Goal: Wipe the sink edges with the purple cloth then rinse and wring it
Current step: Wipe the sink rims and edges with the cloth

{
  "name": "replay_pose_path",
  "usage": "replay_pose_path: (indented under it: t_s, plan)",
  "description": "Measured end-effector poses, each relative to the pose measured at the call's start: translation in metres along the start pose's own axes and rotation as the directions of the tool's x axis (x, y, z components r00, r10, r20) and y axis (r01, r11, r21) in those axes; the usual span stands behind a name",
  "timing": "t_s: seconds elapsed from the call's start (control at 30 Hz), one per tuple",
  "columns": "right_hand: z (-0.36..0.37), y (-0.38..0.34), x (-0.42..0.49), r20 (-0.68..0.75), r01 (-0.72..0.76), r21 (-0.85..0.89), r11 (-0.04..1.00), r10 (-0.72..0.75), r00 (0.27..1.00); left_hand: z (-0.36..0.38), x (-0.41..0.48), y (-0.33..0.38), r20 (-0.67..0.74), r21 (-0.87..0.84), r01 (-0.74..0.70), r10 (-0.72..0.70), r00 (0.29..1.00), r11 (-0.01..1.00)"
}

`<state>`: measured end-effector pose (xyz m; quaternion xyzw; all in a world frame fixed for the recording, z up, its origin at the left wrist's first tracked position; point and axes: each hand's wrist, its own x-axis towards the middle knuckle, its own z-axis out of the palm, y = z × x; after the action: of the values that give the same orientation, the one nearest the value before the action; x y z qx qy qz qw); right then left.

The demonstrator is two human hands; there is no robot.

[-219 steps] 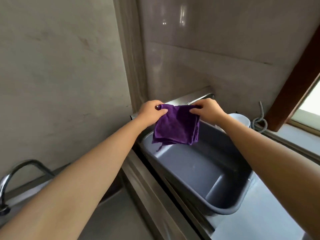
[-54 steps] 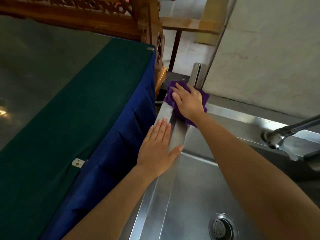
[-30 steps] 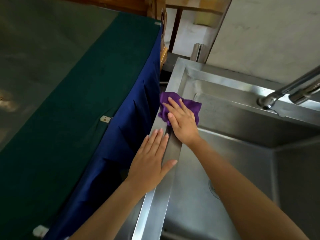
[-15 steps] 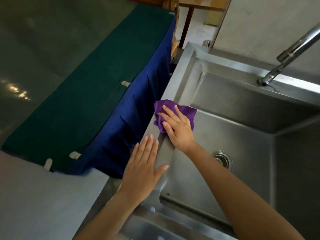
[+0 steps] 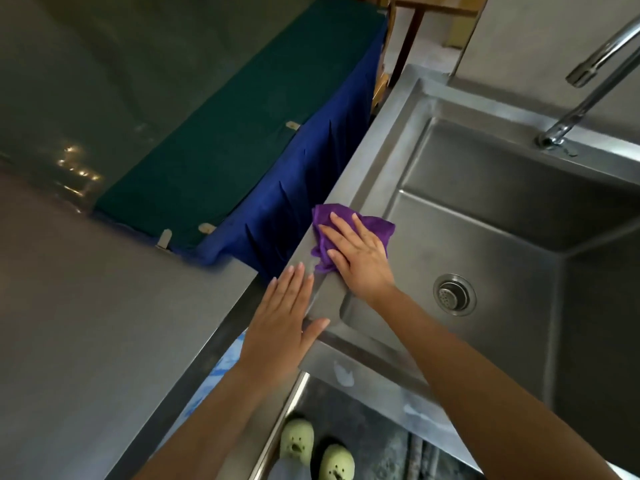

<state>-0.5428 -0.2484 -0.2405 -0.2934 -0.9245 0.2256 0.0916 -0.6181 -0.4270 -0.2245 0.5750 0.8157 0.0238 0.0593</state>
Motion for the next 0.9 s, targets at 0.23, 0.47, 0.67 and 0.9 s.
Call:
replay_pose_path:
  t_s: [0.23,0.47,0.67,0.9]
  plan:
    - [0.001,0.014,0.057,-0.078,-0.178,0.01,0.984,0.178,0.981,0.001,0.0,-0.002,-0.005,-0.054,-0.021,0.021,1.0,0.998]
    - [0.014,-0.008,0.001,-0.124,-0.004,0.099,0.995,0.016,0.992,-0.003,-0.017,-0.007,-0.023,-0.185,0.034,-0.039,0.999,0.982]
    - [0.004,-0.023,0.001,-0.179,-0.053,0.316,0.947,0.115,0.977,-0.011,-0.061,-0.006,-0.069,-0.376,0.191,-0.233,0.97,0.907]
    - [0.009,-0.065,-0.055,-0.082,0.126,0.148,0.981,-0.115,0.99,0.008,-0.092,-0.001,0.0,-0.194,0.19,-0.194,0.981,0.962]
